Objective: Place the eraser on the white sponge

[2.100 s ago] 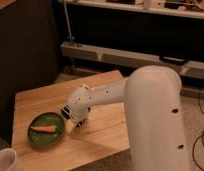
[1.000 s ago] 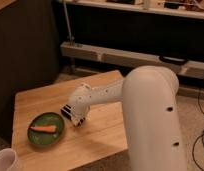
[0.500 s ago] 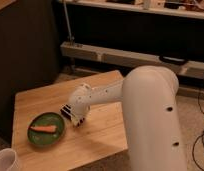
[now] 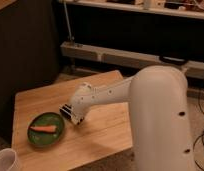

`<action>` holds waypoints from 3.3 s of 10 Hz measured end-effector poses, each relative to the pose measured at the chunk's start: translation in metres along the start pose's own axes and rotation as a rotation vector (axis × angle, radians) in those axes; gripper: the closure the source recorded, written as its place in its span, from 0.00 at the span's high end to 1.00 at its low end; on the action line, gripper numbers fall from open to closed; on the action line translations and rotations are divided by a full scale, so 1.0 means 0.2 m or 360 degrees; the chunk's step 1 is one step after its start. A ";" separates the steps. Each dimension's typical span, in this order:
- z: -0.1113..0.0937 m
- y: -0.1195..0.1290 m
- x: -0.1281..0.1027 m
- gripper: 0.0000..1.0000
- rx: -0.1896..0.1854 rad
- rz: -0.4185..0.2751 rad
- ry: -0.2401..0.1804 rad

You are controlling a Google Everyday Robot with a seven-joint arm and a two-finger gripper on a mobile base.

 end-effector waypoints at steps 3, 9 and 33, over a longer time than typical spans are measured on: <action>0.01 0.02 -0.01 0.02 -0.0007 -0.0008 0.0002; 0.00 0.01 -0.01 0.02 0.0001 -0.0005 -0.0003; 0.02 -0.36 -0.06 0.80 -0.0052 -0.0004 -0.0044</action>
